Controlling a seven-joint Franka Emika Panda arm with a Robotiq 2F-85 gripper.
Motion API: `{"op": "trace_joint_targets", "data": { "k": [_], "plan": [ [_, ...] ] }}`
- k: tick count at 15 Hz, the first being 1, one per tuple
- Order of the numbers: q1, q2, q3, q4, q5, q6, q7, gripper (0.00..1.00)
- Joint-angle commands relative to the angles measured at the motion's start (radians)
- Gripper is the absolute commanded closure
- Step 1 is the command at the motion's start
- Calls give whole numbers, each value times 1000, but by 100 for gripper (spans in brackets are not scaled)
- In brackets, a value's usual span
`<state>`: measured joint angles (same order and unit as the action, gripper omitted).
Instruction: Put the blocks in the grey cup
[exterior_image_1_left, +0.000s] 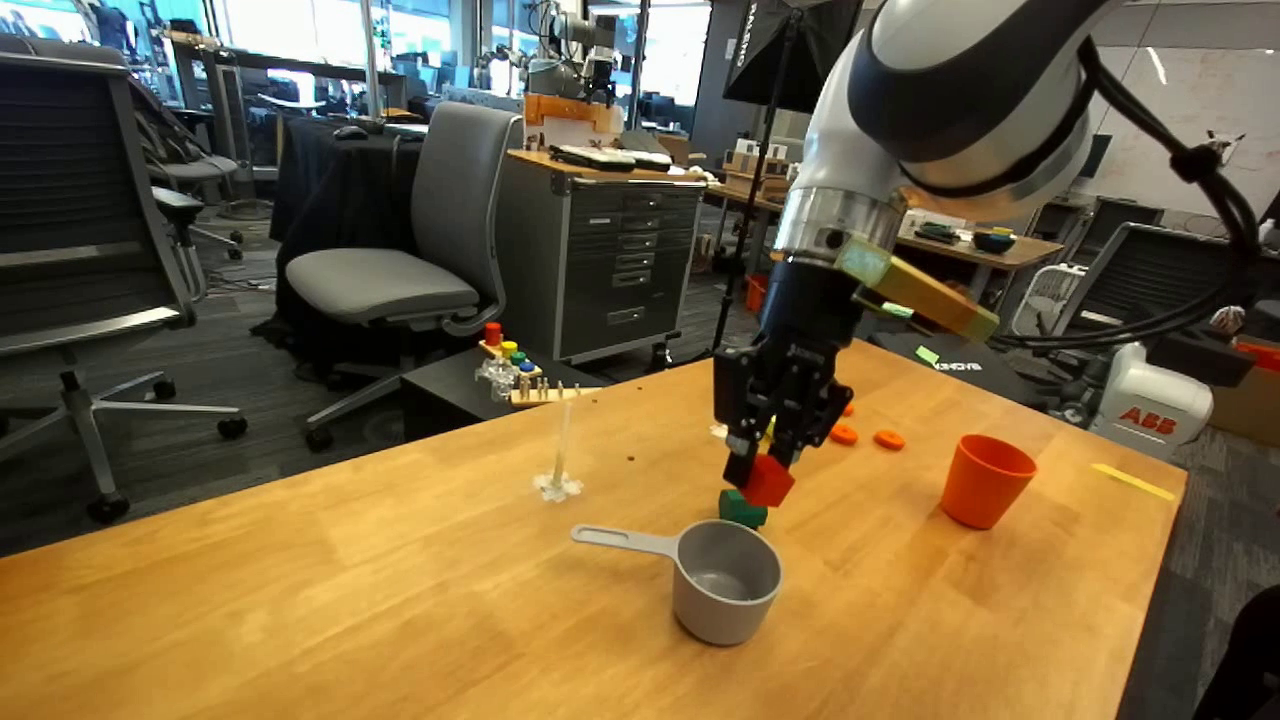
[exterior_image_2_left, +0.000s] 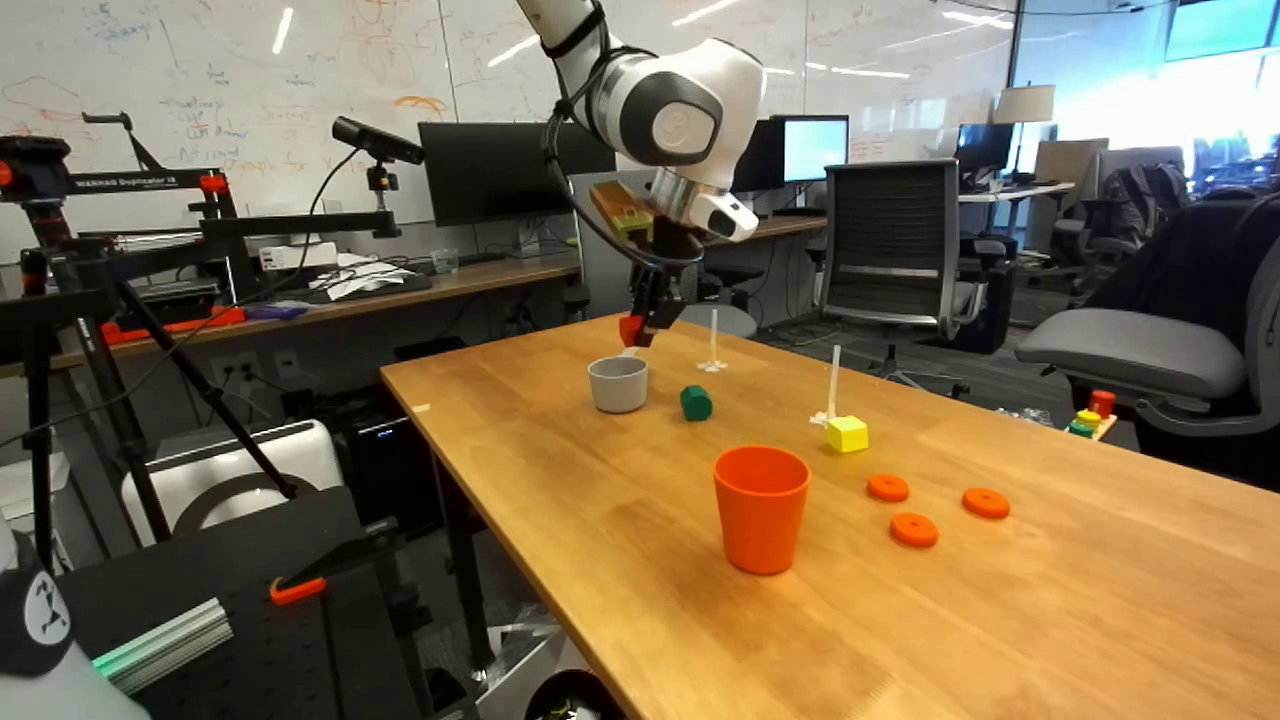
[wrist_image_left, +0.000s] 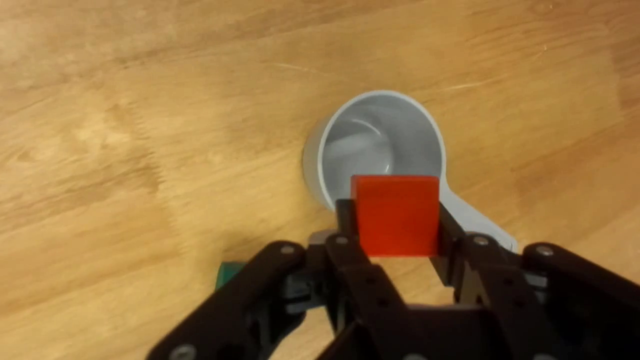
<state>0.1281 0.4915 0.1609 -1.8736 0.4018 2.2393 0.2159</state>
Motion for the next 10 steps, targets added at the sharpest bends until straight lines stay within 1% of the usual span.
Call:
{"op": "trace_joint_targets", "data": {
  "k": [1, 2, 3, 4, 6, 7, 8, 10],
  "plan": [
    [37, 49, 7, 14, 7, 26, 38, 88],
    [46, 61, 6, 20, 2, 24, 45, 47],
    [60, 70, -1, 20, -10, 31, 60, 37],
    [66, 76, -2, 23, -19, 32, 61, 31],
    [79, 83, -7, 24, -36, 33, 72, 16],
    [82, 82, -10, 25, -44, 32, 75, 7],
    [84, 76, -17, 21, -56, 34, 84, 1],
    [85, 58, -36, 10, -85, 43, 105, 0]
  ]
}}
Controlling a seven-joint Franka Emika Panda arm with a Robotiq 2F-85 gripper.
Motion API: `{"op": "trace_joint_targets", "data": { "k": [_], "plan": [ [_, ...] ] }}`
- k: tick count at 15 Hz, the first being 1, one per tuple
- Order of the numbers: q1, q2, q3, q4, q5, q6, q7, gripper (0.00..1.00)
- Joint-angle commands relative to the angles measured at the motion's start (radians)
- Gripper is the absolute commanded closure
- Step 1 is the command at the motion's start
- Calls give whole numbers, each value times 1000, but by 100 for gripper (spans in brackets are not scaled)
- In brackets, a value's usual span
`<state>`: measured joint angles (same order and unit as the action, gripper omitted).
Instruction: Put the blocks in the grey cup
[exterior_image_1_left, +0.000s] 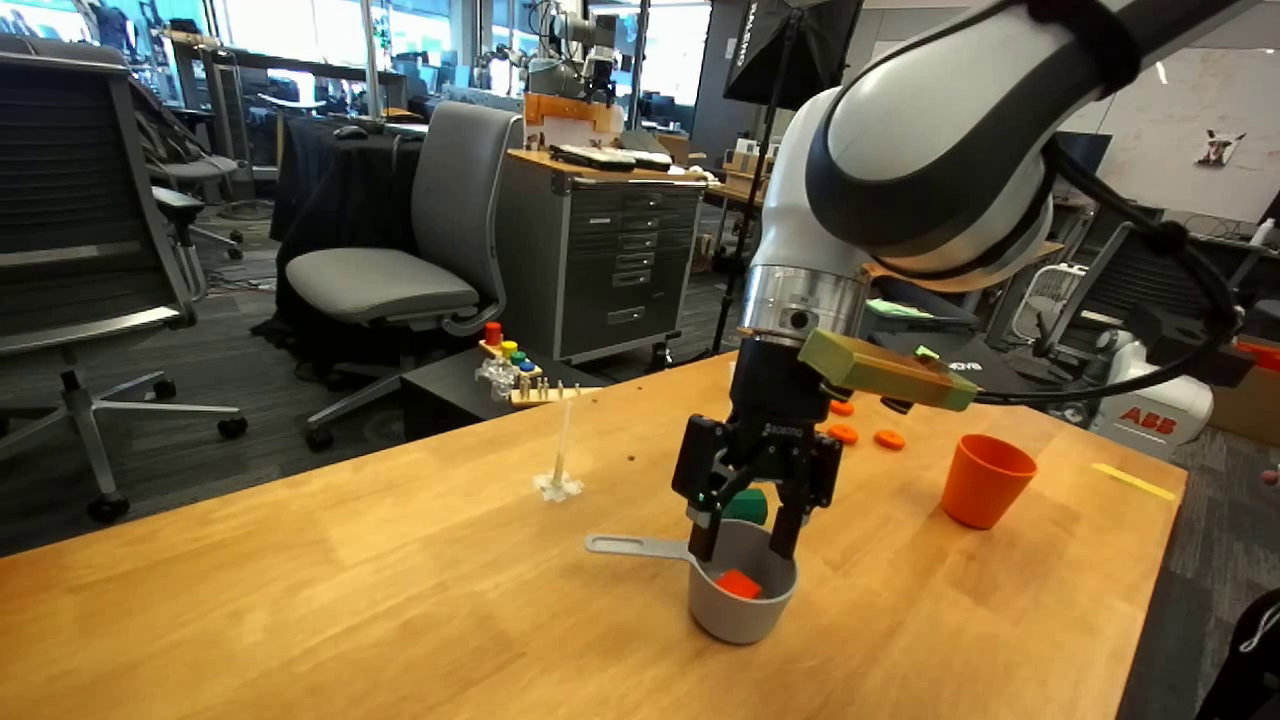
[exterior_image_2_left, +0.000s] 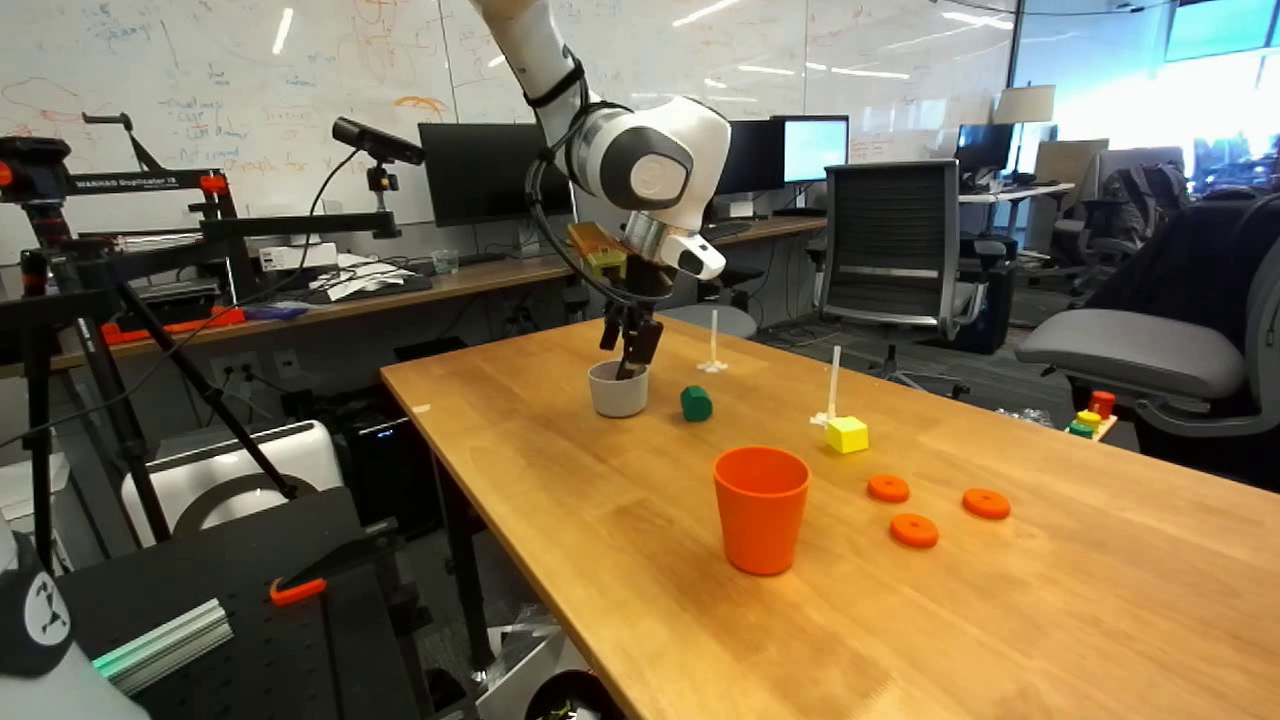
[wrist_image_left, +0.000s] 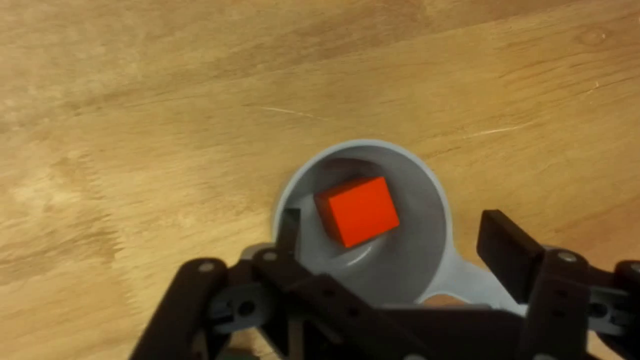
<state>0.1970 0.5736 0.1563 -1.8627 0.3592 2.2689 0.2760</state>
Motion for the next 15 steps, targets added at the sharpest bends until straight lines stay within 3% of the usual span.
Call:
{"op": "trace_joint_targets", "data": {
  "k": [1, 8, 15],
  "plan": [
    [14, -34, -42, -6, -57, 14, 59, 0],
    [20, -119, -127, -20, -227, -31, 158, 0],
    [3, -50, -128, 19, -209, -14, 211, 0]
  ]
}}
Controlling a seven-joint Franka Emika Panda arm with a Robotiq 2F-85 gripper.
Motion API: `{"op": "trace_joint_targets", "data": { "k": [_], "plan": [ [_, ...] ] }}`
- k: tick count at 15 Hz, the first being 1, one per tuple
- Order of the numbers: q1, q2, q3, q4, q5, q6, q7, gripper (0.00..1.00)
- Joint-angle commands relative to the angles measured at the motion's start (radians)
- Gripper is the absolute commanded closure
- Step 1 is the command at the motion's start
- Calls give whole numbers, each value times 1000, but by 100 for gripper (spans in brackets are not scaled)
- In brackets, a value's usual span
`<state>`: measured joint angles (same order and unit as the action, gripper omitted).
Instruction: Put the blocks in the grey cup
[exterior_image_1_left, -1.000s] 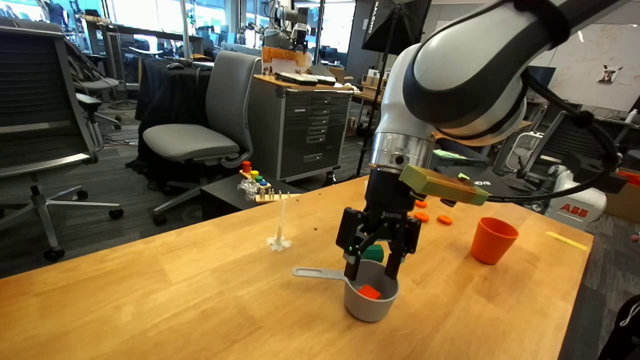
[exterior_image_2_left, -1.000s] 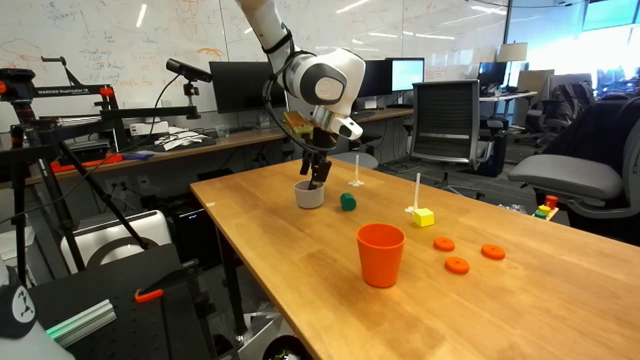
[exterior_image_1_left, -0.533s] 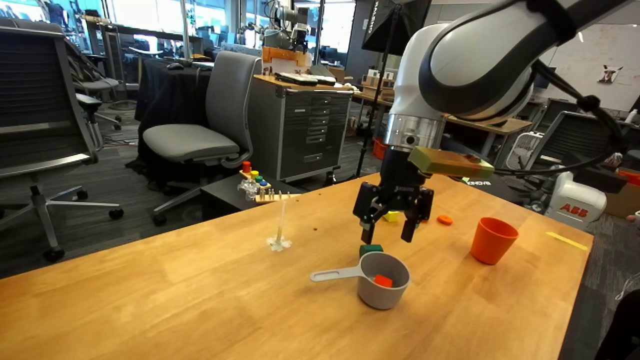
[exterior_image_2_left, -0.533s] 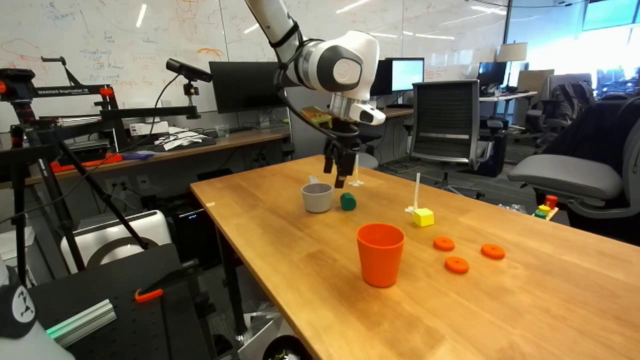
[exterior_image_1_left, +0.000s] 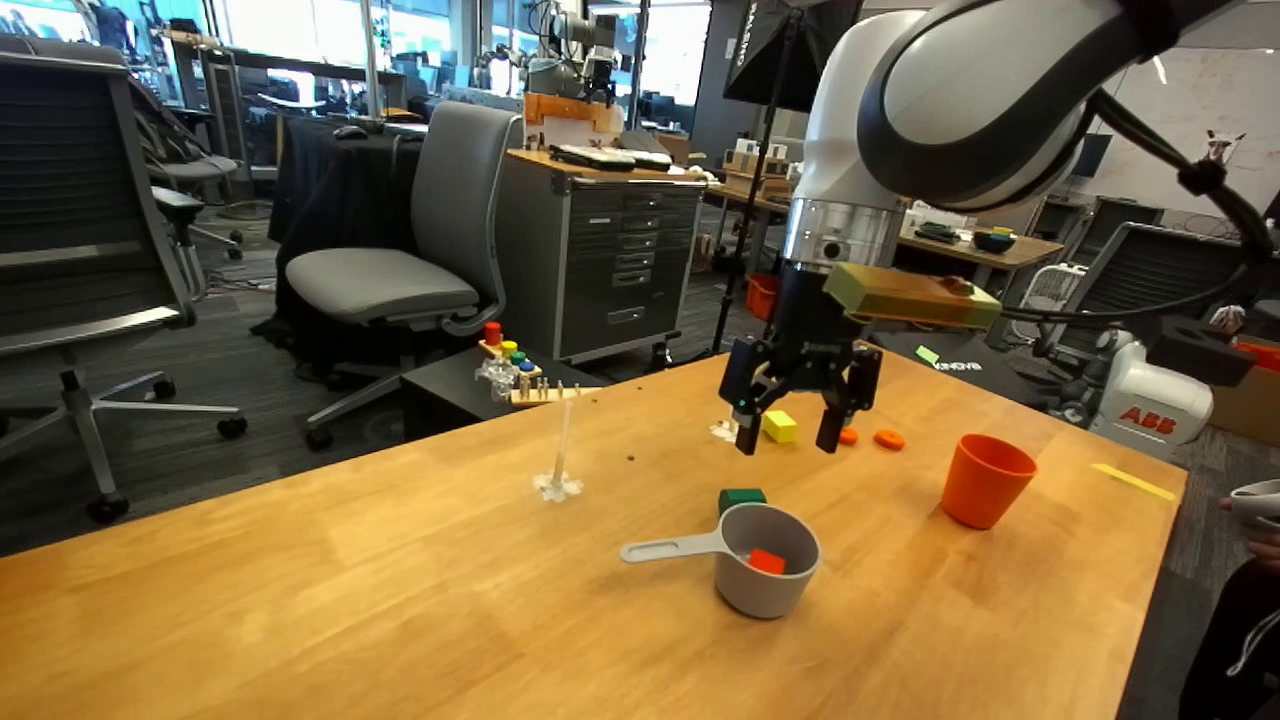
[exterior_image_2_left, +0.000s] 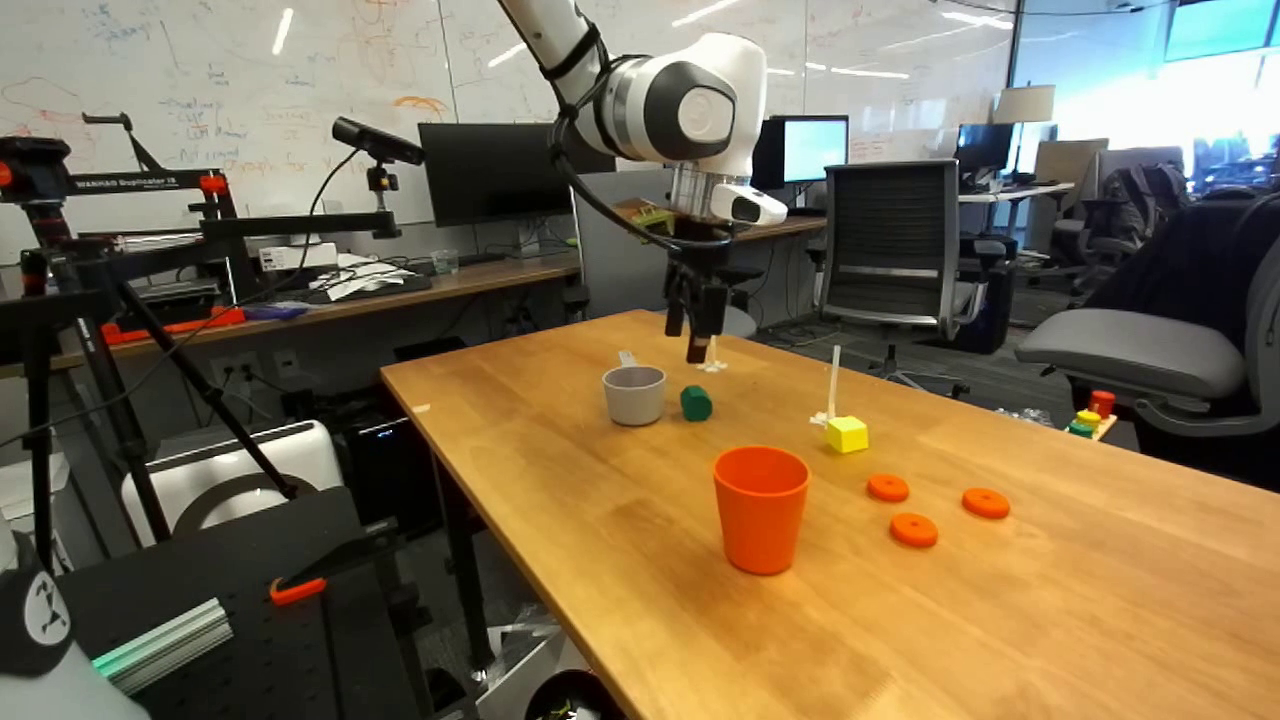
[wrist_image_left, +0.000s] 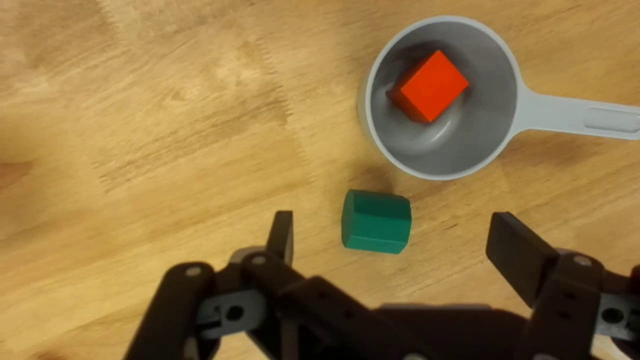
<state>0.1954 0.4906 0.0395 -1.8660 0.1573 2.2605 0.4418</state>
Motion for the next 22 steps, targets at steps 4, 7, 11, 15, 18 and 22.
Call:
{"op": "trace_joint_targets", "data": {
  "k": [4, 7, 11, 15, 18, 22],
  "plan": [
    [14, 99, -34, 65, -25, 6, 89, 0],
    [21, 152, -47, 109, -33, 0, 107, 0],
    [34, 225, -53, 172, -41, 7, 131, 0],
    [52, 269, -49, 218, -41, 5, 142, 0],
    [66, 286, -47, 234, -40, 4, 150, 0],
    [75, 303, -46, 243, -37, 4, 154, 0]
  ]
}}
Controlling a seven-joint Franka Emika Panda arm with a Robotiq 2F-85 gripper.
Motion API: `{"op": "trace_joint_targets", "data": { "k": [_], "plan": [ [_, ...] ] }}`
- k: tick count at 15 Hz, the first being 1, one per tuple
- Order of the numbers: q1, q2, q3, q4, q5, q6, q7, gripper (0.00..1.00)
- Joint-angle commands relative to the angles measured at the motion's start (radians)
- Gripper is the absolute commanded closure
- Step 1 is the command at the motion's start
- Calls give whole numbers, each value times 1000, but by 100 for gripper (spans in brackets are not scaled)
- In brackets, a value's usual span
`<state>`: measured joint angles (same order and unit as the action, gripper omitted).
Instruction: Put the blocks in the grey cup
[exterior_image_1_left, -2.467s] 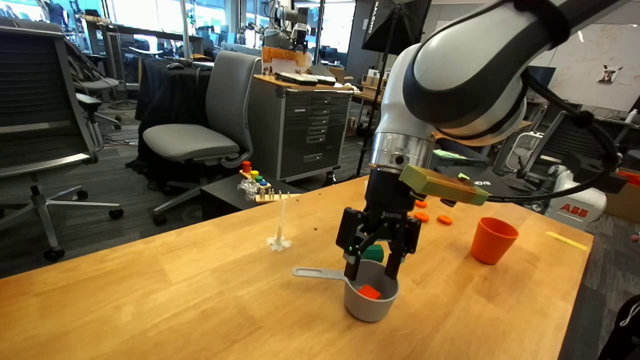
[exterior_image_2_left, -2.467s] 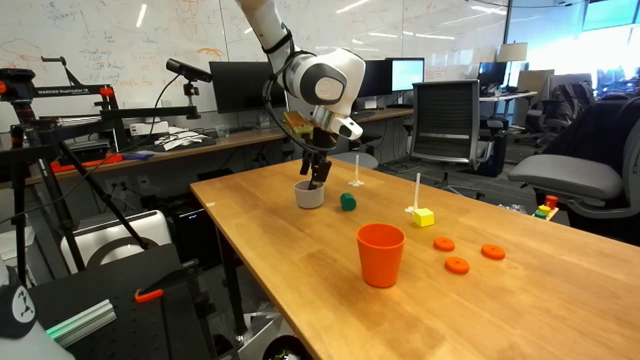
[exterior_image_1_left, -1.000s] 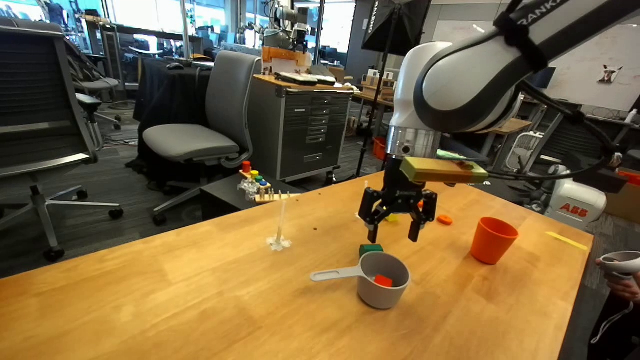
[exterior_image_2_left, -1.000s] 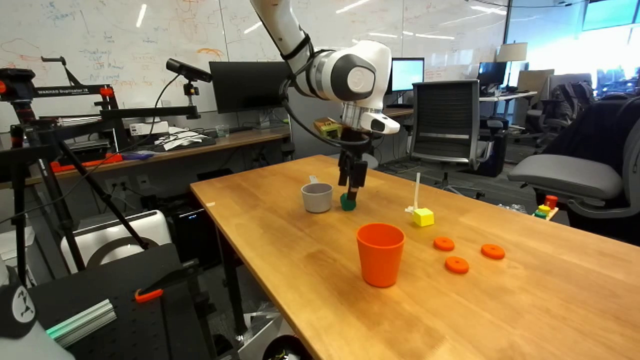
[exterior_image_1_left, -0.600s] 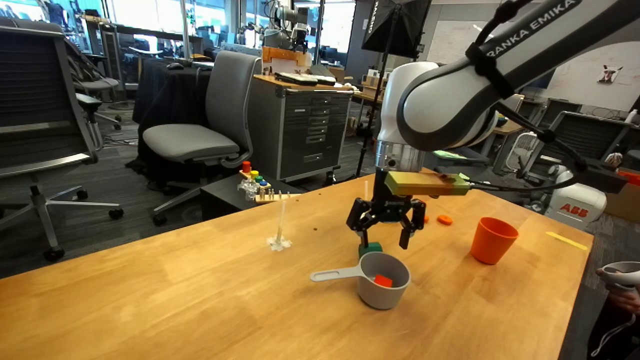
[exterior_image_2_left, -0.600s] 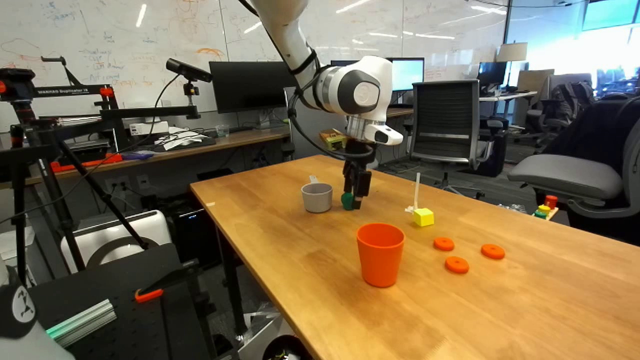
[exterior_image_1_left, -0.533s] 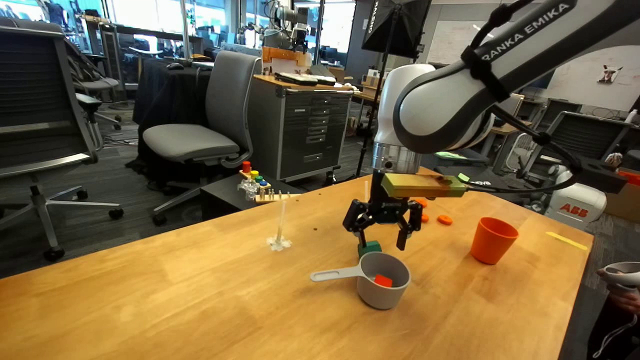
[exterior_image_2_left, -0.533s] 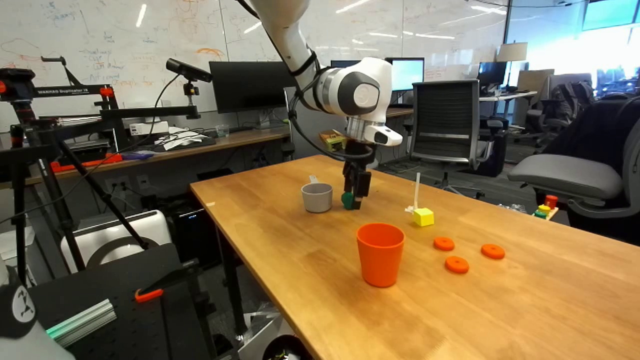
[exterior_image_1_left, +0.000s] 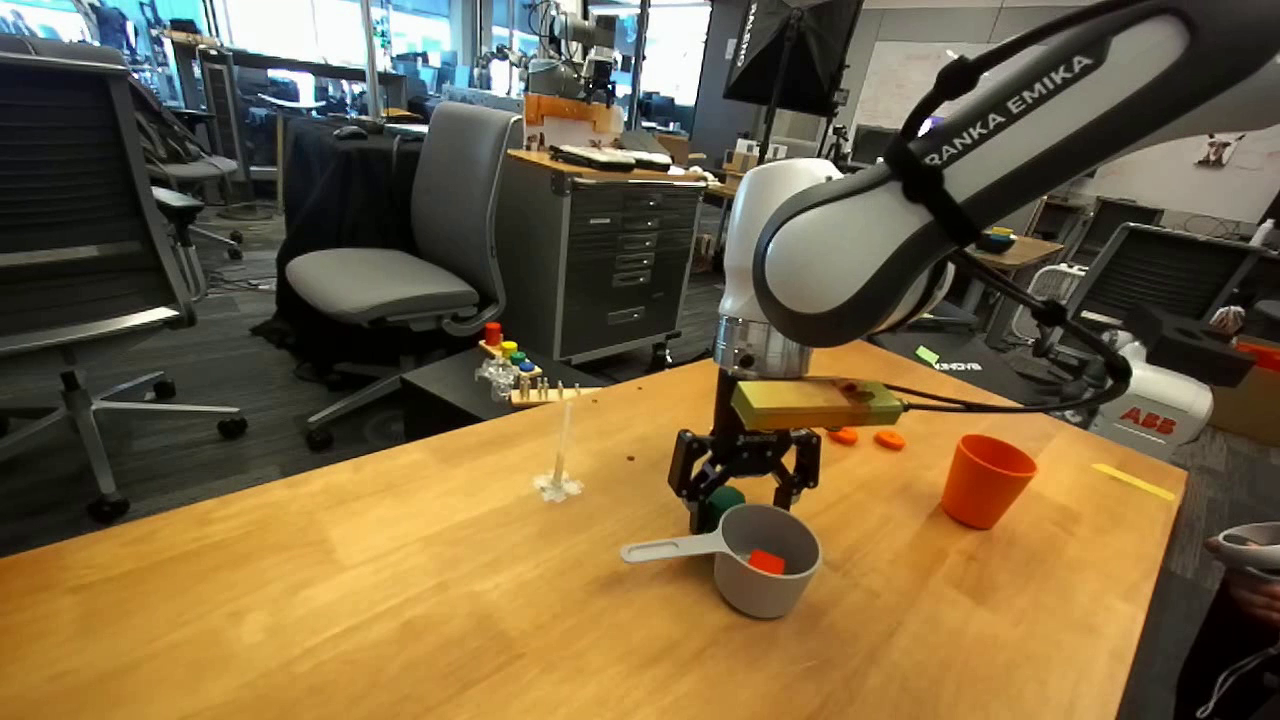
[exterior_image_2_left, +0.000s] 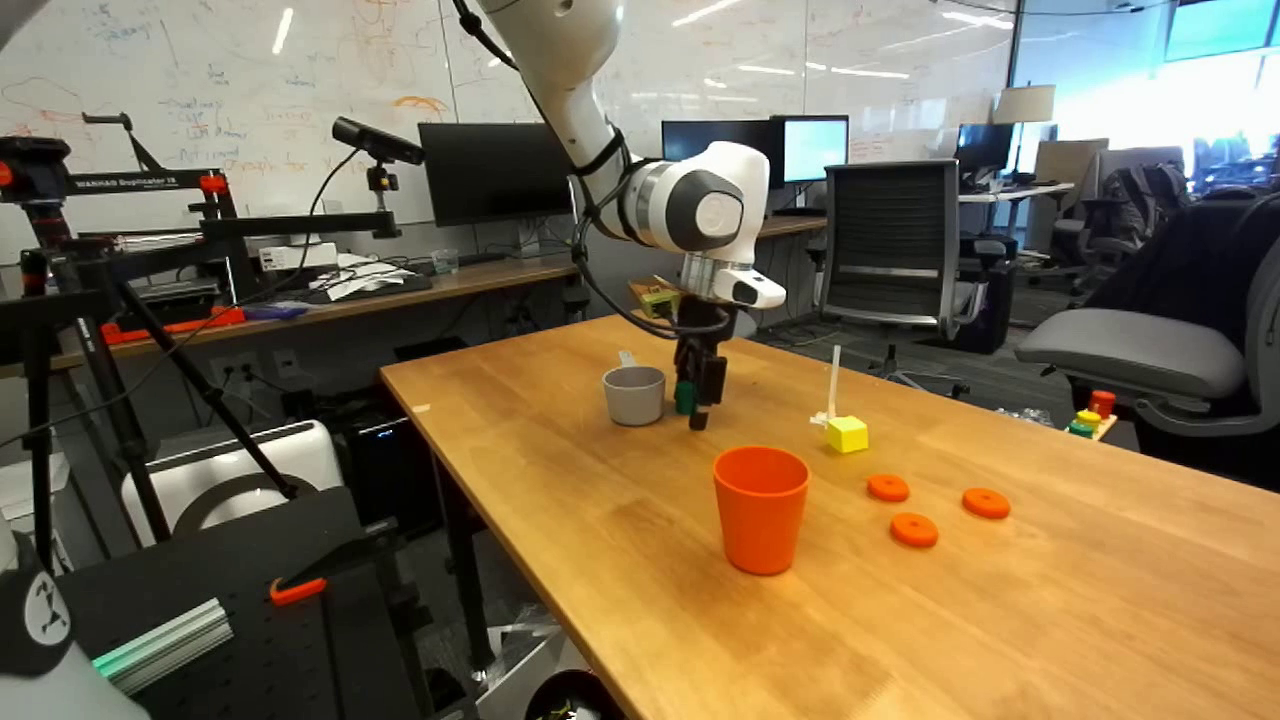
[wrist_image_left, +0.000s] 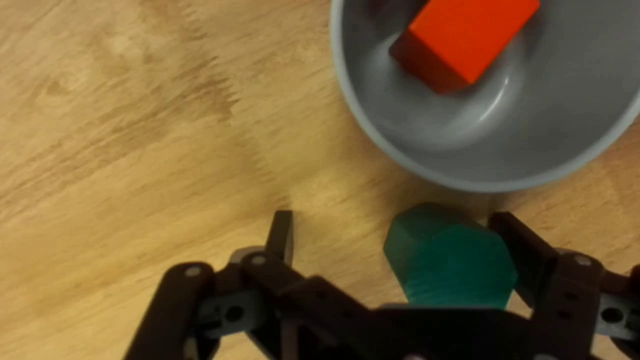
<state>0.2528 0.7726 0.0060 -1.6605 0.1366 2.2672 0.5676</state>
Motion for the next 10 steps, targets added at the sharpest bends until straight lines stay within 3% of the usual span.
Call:
{"op": "trace_joint_targets", "data": {
  "k": [1, 2, 4, 10],
  "plan": [
    [19, 22, -14, 39, -18, -5, 27, 0],
    [20, 19, -17, 36, -22, -1, 27, 25],
    [22, 13, -22, 31, -28, 4, 30, 34],
    [9, -25, -19, -4, -33, 18, 23, 80]
  ]
}}
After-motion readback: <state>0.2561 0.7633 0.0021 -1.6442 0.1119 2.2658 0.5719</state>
